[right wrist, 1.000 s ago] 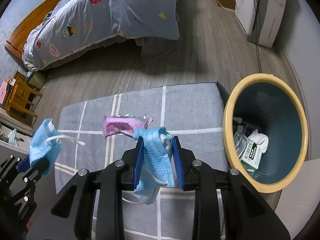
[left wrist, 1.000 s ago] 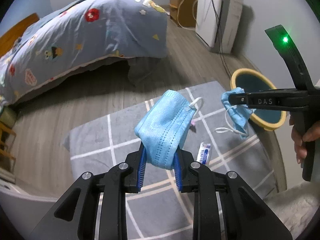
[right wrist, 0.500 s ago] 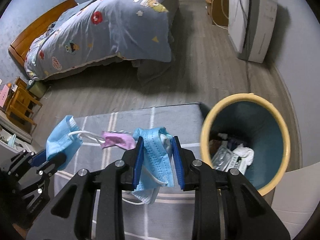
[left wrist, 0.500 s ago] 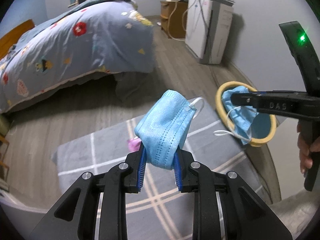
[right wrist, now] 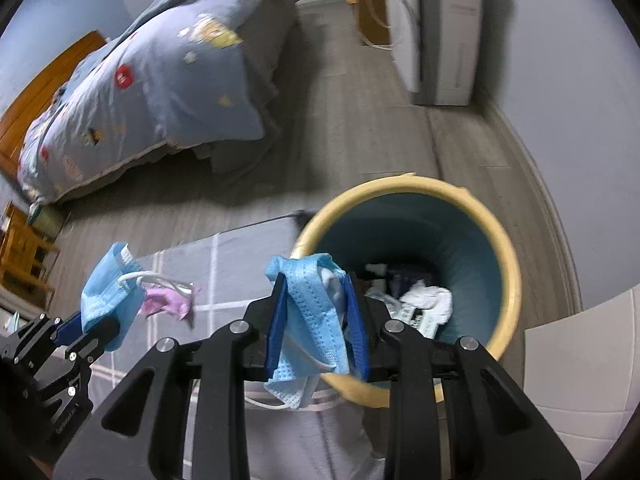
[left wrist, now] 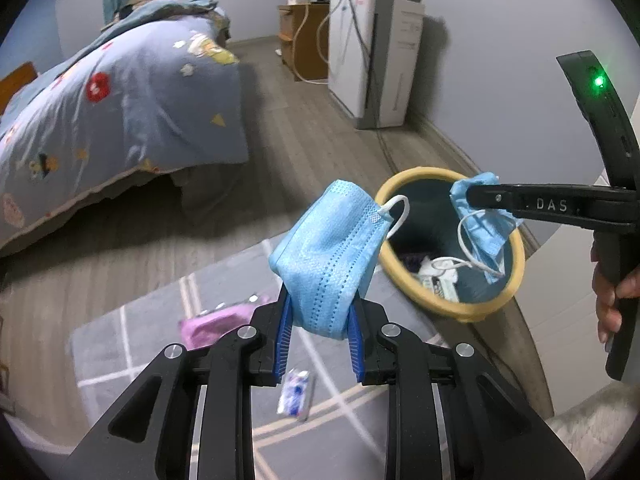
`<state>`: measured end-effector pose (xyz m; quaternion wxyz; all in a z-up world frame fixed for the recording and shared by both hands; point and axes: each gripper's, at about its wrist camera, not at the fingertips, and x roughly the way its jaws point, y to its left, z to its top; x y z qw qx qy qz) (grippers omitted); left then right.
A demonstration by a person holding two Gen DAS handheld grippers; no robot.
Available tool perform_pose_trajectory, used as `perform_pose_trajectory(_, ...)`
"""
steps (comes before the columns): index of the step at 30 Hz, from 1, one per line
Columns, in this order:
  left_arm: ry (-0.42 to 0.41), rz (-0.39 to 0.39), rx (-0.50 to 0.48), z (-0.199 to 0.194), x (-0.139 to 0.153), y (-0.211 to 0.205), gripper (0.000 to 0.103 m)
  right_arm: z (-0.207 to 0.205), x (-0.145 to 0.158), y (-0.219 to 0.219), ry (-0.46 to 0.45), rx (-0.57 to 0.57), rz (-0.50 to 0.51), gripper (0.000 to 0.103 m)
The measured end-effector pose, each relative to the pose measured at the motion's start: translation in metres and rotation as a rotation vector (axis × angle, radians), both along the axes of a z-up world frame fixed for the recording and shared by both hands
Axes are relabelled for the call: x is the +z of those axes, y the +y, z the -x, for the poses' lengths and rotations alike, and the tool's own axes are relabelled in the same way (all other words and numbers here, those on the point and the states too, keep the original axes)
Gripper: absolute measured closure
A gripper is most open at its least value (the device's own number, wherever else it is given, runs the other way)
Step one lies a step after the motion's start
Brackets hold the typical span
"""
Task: Collect trash
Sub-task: 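Carry both masks over the bin and open both grippers, then move both tools back over the pink wrapper and small tube box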
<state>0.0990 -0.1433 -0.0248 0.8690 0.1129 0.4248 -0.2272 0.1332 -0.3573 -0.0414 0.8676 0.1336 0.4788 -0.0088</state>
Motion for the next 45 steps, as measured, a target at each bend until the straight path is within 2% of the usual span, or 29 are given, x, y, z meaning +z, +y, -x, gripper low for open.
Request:
perform_pose_trajectory(12, -0.041, 0.045, -0.1, -0.007, -0.01, -0.075, 0.077, 0.014, 0.008, -0.074, -0.098, -0.143, 0.032, 0.075)
perform_pose_trajectory(19, -0.02, 0.048, -0.155, -0.007, -0.029, -0.111, 0.077, 0.016, -0.006, -0.105, -0.07, -0.224, 0.046, 0.075)
perform_pose_trajectory(31, 0.018, 0.025, -0.223, -0.01, -0.066, -0.157, 0.076, 0.01, -0.025, -0.114, -0.048, -0.251, 0.027, 0.075)
perform_pose_trajectory(35, 0.037, 0.024, -0.226, -0.011, -0.073, -0.159, 0.068, 0.007, -0.026, -0.11, -0.056, -0.236, 0.042, 0.075)
perform_pose_trajectory(38, 0.034, 0.008, -0.218, -0.011, -0.074, -0.155, 0.055, 0.005, -0.027, -0.109, -0.055, -0.239, 0.044, 0.07)
perform_pose_trajectory(40, 0.026, 0.015, -0.206, -0.011, -0.071, -0.15, 0.042, 0.004, -0.028, -0.108, -0.045, -0.245, 0.043, 0.06)
perform_pose_trajectory(44, -0.007, 0.021, -0.188, -0.008, -0.061, -0.139, 0.033, 0.005, -0.021, -0.107, -0.046, -0.257, 0.047, 0.048)
perform_pose_trajectory(45, -0.013, 0.022, -0.18, -0.008, -0.059, -0.136, 0.026, 0.007, -0.02, -0.107, -0.051, -0.261, 0.046, 0.036)
